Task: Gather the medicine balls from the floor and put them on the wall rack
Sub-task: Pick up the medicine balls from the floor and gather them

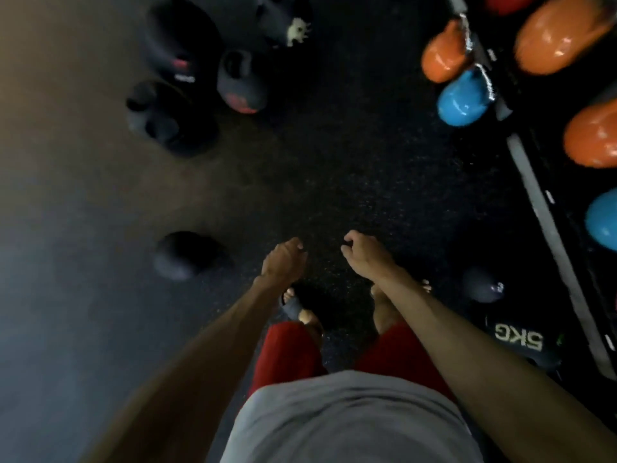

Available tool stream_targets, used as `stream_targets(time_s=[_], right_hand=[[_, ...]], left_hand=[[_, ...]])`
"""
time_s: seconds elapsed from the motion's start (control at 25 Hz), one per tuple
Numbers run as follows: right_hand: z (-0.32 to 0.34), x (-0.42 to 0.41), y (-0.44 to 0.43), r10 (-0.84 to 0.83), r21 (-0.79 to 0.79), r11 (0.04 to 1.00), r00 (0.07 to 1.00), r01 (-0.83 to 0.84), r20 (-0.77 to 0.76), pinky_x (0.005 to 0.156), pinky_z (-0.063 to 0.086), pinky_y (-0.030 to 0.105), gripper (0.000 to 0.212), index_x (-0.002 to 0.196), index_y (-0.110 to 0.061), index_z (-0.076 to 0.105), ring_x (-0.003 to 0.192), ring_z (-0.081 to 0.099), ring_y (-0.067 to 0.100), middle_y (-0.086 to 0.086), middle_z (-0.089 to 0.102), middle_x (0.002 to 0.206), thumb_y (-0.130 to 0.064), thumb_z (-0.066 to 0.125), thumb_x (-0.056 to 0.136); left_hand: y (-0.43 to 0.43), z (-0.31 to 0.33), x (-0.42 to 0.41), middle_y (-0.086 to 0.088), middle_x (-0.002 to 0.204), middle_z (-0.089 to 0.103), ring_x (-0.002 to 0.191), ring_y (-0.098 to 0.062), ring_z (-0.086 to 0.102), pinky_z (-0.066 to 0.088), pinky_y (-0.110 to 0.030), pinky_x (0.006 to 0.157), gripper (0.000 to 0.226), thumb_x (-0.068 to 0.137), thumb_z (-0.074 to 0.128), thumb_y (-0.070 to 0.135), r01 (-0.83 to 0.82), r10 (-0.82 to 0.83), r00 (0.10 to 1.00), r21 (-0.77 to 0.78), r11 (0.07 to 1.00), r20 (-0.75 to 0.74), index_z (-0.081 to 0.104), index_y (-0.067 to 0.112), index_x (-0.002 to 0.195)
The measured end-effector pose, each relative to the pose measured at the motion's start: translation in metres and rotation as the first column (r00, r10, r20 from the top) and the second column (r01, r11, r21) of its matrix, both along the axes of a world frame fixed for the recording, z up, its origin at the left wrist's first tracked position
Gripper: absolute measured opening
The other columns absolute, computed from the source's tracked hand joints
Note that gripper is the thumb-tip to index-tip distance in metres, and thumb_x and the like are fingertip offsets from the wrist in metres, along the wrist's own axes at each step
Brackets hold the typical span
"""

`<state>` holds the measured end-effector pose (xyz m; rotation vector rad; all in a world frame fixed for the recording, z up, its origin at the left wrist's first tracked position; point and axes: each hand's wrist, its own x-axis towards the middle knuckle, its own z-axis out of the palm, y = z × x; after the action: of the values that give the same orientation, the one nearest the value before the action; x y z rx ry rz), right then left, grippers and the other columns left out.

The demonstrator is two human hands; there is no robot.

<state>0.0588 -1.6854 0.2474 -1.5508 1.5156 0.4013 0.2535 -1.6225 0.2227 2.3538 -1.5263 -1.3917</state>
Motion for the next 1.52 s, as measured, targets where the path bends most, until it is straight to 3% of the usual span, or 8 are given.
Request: stream_targets(time_s=[0.12,0.36,0.64,0.88,1.08,1.28,1.44,1.52], right_hand=[[0.013,0.075,0.019,0.164,0.0,0.986,0.985,-0.164,-0.045,0.08,0.048,0.036,0.036,0.134,-0.018,0.052,0.109,0.062,0.027,0.008,0.061,0.126,-0.035,0.047,0.103],[0.023,0.207,0.053,0.436,-0.054,0.896,0.895,-0.441,-0.091,0.098,0.047,0.04,0.033,0.127,-0.018,0.058,0.12,0.059,0.032,0.012,0.064,0.127,-0.033,0.052,0.099],[0.009,0.339,0.05,0.569,-0.038,0.821,0.822,-0.57,-0.029,0.097,0.049,0.042,0.034,0.128,-0.017,0.058,0.119,0.06,0.032,0.013,0.064,0.127,-0.034,0.051,0.099],[-0.006,0.44,0.044,0.484,0.046,0.874,0.875,-0.484,0.015,0.092,0.049,0.04,0.035,0.131,-0.015,0.056,0.118,0.06,0.031,0.013,0.063,0.129,-0.033,0.05,0.101],[-0.007,0.482,0.046,0.301,0.069,0.951,0.953,-0.303,0.029,0.097,0.05,0.047,0.036,0.131,-0.015,0.057,0.117,0.06,0.034,0.015,0.062,0.128,-0.033,0.051,0.1],[-0.029,0.508,0.071,0.108,0.092,0.99,0.993,-0.103,-0.042,0.104,0.042,0.052,0.033,0.126,-0.014,0.058,0.12,0.055,0.036,0.016,0.06,0.128,-0.033,0.049,0.1],[-0.059,0.536,0.097,-0.128,0.127,0.982,0.984,0.143,-0.121,0.094,0.048,0.049,0.027,0.116,-0.013,0.058,0.113,0.058,0.039,0.016,0.061,0.117,-0.032,0.047,0.1],[-0.073,0.555,0.117,-0.248,0.123,0.954,0.949,0.275,-0.195,0.095,0.047,0.048,0.025,0.113,-0.017,0.06,0.107,0.059,0.036,0.014,0.062,0.112,-0.031,0.045,0.099]], left_hand=[[0.055,0.011,0.074,-0.017,0.101,0.07,0.092,-0.038,0.068,0.056,-0.048,0.08,0.024,0.091,0.053,0.03,-0.156,0.155,0.986,-0.012,0.988,-0.06,0.063,0.013,0.104],[0.135,0.017,0.174,-0.01,0.112,0.069,0.098,-0.029,0.067,0.056,-0.042,0.085,0.023,0.097,0.051,0.031,-0.346,0.345,0.938,0.048,0.937,0.023,0.061,0.018,0.113],[0.144,0.025,0.288,-0.011,0.12,0.067,0.111,-0.033,0.064,0.049,-0.038,0.088,0.044,0.094,0.048,0.046,-0.428,0.424,0.903,0.064,0.901,0.069,0.061,0.015,0.123],[0.132,0.011,0.408,-0.007,0.105,0.07,0.085,-0.022,0.068,0.054,-0.032,0.07,0.027,0.102,0.041,0.038,-0.299,0.291,0.954,0.142,0.944,0.074,0.06,0.024,0.117],[0.101,0.006,0.477,-0.011,0.11,0.07,0.096,-0.029,0.068,0.05,-0.034,0.076,0.029,0.098,0.052,0.035,-0.142,0.123,0.986,0.179,0.973,0.114,0.063,0.017,0.118],[0.063,-0.012,0.51,-0.012,0.122,0.066,0.113,-0.034,0.062,0.051,-0.043,0.097,0.034,0.095,0.056,0.032,0.082,-0.11,0.987,0.225,0.971,0.118,0.063,0.017,0.125],[0.038,-0.045,0.553,-0.018,0.115,0.067,0.106,-0.036,0.065,0.052,-0.043,0.092,0.034,0.098,0.056,0.026,0.359,-0.365,0.931,0.21,0.91,-0.009,0.061,0.006,0.125],[0.028,-0.063,0.574,-0.016,0.122,0.065,0.112,-0.035,0.062,0.051,-0.045,0.096,0.037,0.099,0.054,0.028,0.502,-0.511,0.859,0.251,0.828,-0.03,0.058,0.009,0.131]])
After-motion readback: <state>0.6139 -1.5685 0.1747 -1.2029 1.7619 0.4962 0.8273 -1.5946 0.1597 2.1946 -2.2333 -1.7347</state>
